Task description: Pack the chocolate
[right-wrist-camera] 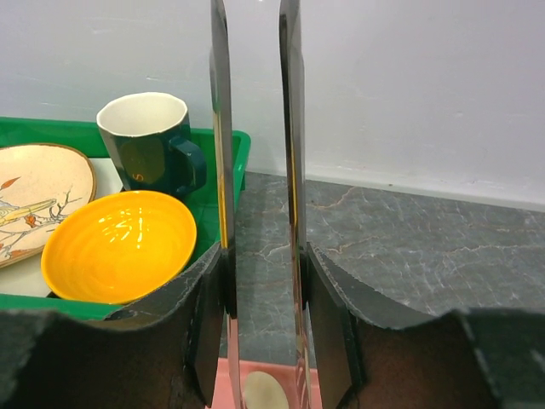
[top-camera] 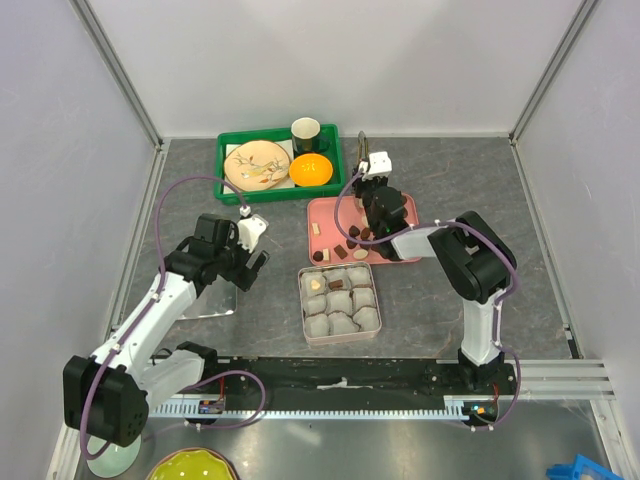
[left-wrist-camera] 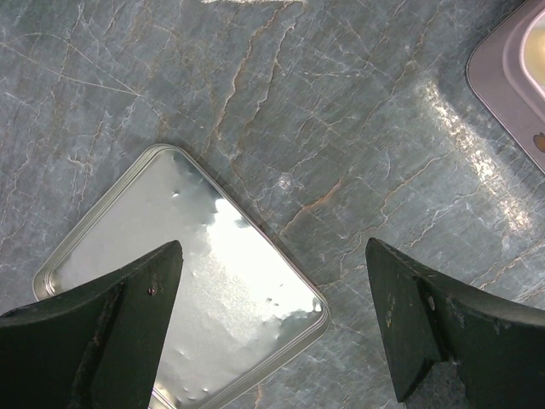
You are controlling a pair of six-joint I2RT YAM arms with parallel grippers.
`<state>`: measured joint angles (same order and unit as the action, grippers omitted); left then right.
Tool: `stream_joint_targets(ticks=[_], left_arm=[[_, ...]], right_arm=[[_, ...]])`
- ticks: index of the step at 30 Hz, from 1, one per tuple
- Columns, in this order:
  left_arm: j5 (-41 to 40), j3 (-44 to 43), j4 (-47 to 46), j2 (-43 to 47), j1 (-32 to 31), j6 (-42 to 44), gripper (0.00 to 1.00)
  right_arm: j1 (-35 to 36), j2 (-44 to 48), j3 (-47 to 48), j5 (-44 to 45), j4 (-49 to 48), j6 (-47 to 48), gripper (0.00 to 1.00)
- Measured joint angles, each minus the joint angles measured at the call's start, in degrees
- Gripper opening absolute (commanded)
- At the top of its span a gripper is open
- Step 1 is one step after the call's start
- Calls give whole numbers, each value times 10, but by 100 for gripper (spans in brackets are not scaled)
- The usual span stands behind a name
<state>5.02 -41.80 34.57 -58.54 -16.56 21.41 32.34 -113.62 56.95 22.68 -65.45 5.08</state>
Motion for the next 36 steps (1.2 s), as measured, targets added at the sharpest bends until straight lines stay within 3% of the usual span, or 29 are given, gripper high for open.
stream_joint_targets(ticks=[8, 18, 22, 27, 36], left_arm=[[0, 0, 0, -2, 0, 0, 95], [0, 0, 0, -2, 0, 0, 95], [0, 0, 0, -2, 0, 0, 95], [0, 0, 0, 0, 0, 0, 95], [0, 0, 3, 19, 0, 0, 95]], right_arm=[[-3, -21, 20, -12, -5, 2, 45], [-3, -21, 20, -25, -6, -4, 21], [-3, -8, 10, -35, 0, -7, 17], [-2, 81, -35, -54, 36, -14, 10], [19, 367, -115, -122, 181, -32, 6]])
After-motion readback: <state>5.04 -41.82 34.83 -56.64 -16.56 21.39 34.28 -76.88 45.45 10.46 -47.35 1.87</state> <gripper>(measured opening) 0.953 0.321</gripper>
